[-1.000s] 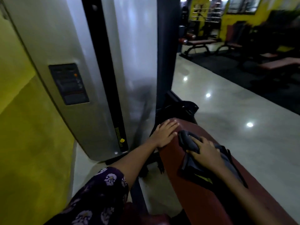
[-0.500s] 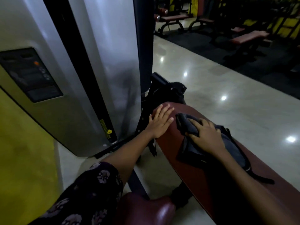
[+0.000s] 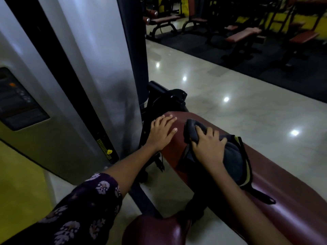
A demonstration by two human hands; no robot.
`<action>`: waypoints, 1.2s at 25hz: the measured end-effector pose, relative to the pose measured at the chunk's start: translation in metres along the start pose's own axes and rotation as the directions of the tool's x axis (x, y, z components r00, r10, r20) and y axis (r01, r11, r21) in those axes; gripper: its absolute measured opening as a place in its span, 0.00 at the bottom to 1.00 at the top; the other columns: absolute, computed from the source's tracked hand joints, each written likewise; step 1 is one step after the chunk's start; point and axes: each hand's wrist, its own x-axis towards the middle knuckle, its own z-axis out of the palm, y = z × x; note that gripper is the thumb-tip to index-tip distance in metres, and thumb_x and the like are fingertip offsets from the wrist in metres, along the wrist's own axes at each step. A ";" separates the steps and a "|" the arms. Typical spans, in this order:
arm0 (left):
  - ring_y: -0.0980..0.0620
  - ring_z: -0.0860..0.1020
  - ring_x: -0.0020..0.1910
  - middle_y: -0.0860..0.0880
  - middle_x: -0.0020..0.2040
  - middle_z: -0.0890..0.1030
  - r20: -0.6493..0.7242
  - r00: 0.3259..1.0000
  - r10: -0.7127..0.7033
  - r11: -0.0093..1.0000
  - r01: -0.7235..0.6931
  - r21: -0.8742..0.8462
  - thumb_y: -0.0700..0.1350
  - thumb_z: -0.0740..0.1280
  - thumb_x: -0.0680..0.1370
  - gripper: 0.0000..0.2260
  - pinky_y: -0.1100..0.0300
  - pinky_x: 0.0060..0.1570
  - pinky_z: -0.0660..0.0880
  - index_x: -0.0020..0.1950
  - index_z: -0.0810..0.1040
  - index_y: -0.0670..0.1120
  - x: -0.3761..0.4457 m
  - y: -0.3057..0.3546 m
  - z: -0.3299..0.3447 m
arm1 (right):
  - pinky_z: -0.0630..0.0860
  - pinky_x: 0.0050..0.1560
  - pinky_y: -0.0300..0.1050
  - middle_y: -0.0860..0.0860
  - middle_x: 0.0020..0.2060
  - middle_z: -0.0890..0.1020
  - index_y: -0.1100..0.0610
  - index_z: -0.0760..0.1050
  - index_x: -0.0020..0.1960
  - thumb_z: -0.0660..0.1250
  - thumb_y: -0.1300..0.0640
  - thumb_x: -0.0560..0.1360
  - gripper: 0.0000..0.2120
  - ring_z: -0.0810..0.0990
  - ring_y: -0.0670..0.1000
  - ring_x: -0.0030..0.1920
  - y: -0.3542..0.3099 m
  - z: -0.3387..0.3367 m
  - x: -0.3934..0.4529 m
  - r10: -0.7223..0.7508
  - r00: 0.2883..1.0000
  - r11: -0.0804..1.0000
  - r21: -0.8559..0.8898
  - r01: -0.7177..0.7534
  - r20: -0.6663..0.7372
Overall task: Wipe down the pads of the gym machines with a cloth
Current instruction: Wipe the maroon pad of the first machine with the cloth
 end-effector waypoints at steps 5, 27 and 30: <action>0.42 0.74 0.51 0.43 0.49 0.76 -0.169 0.925 0.340 0.939 -0.345 0.000 0.52 0.55 0.79 0.18 0.45 0.66 0.60 0.57 0.78 0.43 0.038 -0.030 -0.003 | 0.68 0.56 0.67 0.62 0.58 0.76 0.54 0.73 0.66 0.72 0.44 0.63 0.33 0.74 0.64 0.57 -0.030 0.022 -0.022 -0.018 0.981 0.994 -0.112 -0.004 -0.191; 0.47 0.75 0.58 0.45 0.56 0.78 -0.188 0.919 0.348 0.524 -0.357 -0.773 0.54 0.52 0.80 0.21 0.51 0.62 0.70 0.58 0.76 0.40 0.046 -0.056 0.014 | 0.60 0.58 0.56 0.56 0.70 0.63 0.46 0.61 0.72 0.60 0.41 0.70 0.31 0.65 0.59 0.67 -0.079 0.108 -0.056 -0.060 0.850 0.836 -0.492 -0.244 -0.523; 0.46 0.74 0.59 0.44 0.57 0.78 -0.158 0.914 0.374 0.558 -0.358 -0.749 0.54 0.51 0.80 0.22 0.49 0.63 0.69 0.59 0.75 0.40 0.047 -0.056 0.010 | 0.61 0.59 0.63 0.57 0.69 0.63 0.48 0.62 0.71 0.64 0.46 0.64 0.35 0.63 0.59 0.66 -0.089 0.093 -0.045 0.326 0.707 0.824 -0.179 -0.538 -0.628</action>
